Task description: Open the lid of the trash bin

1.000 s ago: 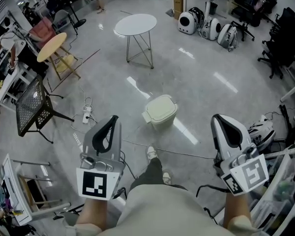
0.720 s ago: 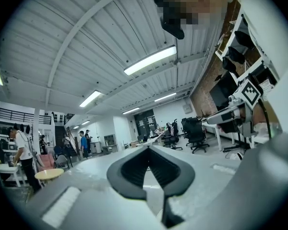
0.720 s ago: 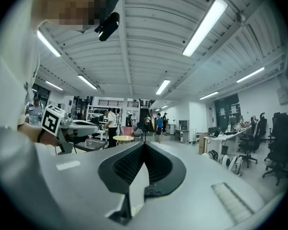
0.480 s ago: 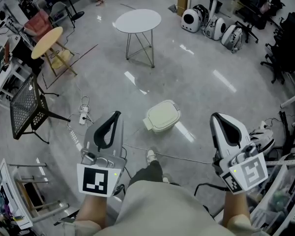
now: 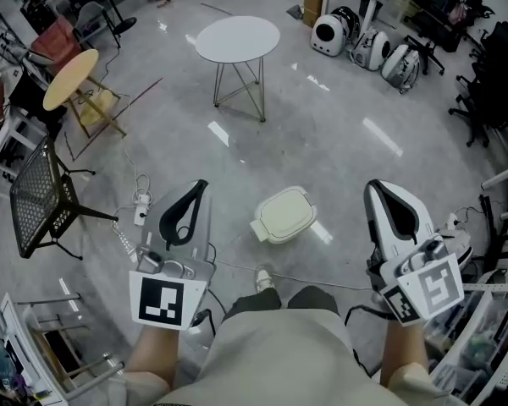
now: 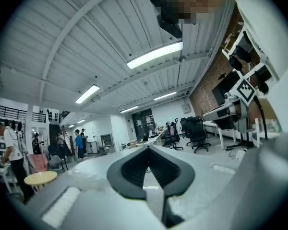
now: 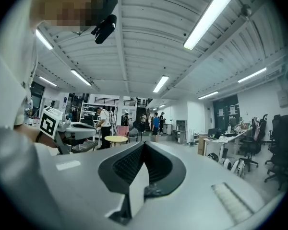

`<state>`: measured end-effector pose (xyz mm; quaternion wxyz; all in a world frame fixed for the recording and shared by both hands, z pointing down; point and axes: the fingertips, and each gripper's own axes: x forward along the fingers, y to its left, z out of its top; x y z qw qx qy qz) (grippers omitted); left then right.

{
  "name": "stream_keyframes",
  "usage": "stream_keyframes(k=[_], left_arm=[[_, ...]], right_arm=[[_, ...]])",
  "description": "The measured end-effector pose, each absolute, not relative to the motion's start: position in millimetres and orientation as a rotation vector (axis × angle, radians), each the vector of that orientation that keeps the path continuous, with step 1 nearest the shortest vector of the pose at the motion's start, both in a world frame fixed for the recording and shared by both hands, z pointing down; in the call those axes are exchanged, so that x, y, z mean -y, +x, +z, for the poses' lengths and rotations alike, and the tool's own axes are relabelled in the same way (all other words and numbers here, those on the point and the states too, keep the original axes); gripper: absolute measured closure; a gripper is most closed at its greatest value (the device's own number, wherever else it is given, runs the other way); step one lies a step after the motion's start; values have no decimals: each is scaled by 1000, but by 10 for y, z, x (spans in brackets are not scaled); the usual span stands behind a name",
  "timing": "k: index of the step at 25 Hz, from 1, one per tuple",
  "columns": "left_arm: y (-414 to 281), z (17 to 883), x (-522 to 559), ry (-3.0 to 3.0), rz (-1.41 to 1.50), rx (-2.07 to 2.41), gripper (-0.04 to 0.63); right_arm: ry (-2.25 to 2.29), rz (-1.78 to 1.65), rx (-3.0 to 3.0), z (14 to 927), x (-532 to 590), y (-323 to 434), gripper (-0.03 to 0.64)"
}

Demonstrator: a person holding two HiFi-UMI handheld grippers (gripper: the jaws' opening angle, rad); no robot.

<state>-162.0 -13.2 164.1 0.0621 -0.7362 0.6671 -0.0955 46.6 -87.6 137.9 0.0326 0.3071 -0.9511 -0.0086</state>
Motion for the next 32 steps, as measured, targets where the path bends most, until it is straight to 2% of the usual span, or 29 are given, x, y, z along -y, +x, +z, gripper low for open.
stream_keyframes(k=[16, 32], left_arm=[[-1776, 2100, 589, -2162, -380, -2200, 594], [-1968, 4123, 1076, -2228, -600, -2431, 594]], right_arm=[[747, 112, 2881, 2013, 1719, 357, 614], [540, 397, 2581, 4709, 2700, 185, 614]])
